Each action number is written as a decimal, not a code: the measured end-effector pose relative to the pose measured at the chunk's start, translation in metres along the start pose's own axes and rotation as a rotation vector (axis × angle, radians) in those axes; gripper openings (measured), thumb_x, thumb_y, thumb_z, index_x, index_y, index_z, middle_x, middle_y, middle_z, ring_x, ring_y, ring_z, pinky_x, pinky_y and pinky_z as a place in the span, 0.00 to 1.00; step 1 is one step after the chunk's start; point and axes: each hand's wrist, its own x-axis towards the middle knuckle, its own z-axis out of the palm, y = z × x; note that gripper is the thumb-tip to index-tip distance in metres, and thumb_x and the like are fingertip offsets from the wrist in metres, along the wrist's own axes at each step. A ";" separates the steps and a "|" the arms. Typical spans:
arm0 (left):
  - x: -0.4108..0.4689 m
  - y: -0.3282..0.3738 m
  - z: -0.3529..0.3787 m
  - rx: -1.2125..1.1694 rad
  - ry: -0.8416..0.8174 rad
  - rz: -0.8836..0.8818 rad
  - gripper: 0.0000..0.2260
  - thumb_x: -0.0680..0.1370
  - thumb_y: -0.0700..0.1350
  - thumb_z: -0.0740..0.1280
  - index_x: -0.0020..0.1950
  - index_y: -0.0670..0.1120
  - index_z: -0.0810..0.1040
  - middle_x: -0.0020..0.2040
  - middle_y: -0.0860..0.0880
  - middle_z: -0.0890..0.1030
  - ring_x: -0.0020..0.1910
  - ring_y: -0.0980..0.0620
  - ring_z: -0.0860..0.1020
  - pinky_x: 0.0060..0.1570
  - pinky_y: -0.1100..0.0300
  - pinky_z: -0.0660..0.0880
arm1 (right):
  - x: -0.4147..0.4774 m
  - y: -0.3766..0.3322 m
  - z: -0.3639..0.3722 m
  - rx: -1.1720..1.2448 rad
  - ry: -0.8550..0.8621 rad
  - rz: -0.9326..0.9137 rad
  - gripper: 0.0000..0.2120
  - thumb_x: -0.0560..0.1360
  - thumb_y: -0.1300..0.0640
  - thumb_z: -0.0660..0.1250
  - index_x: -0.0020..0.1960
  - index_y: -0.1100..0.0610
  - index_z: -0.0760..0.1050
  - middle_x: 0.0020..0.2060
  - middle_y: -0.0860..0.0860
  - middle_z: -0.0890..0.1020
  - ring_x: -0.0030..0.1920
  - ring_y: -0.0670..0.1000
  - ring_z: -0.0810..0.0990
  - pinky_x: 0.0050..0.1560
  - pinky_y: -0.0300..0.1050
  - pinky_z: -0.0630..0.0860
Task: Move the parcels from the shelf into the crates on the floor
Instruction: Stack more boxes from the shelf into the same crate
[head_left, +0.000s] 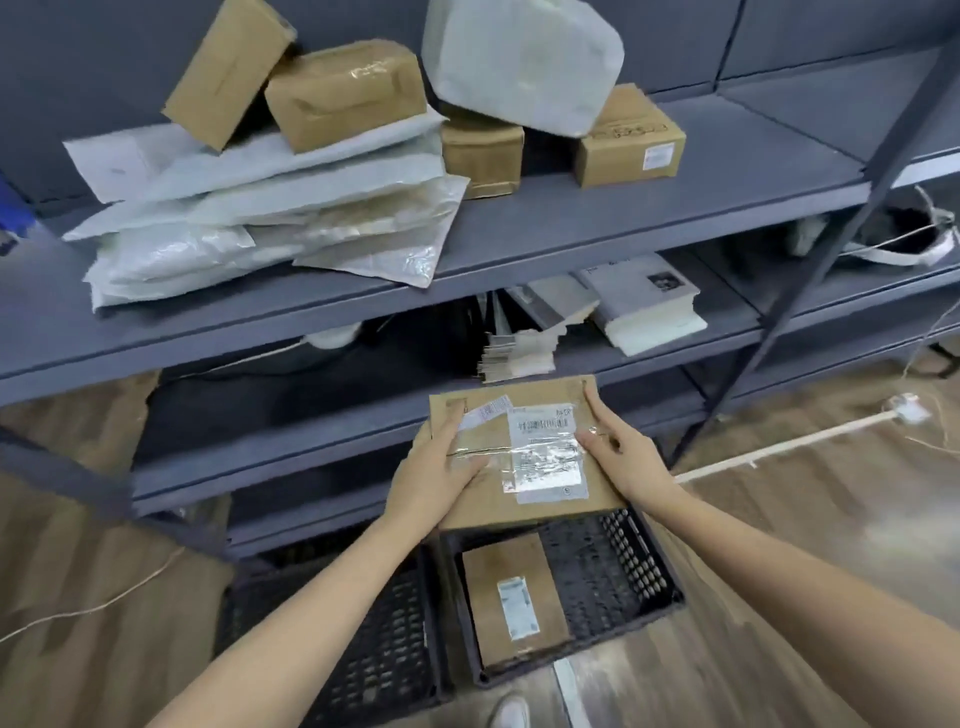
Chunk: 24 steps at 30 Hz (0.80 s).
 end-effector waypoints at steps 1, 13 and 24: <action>0.005 -0.009 0.010 -0.005 -0.008 -0.002 0.32 0.76 0.53 0.66 0.77 0.57 0.54 0.74 0.50 0.62 0.70 0.50 0.65 0.66 0.56 0.66 | 0.006 0.013 0.007 -0.006 -0.007 0.027 0.28 0.79 0.50 0.60 0.73 0.34 0.51 0.59 0.49 0.79 0.57 0.51 0.78 0.57 0.43 0.73; 0.032 -0.133 0.162 0.265 -0.223 -0.259 0.41 0.71 0.58 0.71 0.77 0.58 0.50 0.73 0.46 0.63 0.68 0.45 0.68 0.63 0.51 0.70 | 0.052 0.188 0.082 -0.087 -0.537 0.220 0.53 0.71 0.59 0.73 0.74 0.44 0.33 0.70 0.48 0.66 0.69 0.50 0.68 0.71 0.44 0.63; 0.055 -0.285 0.338 0.350 -0.392 -0.297 0.50 0.69 0.56 0.74 0.78 0.53 0.41 0.75 0.41 0.32 0.71 0.42 0.66 0.62 0.54 0.71 | 0.086 0.390 0.212 -0.153 -0.478 0.335 0.49 0.71 0.56 0.73 0.76 0.43 0.40 0.66 0.50 0.74 0.62 0.51 0.74 0.60 0.40 0.69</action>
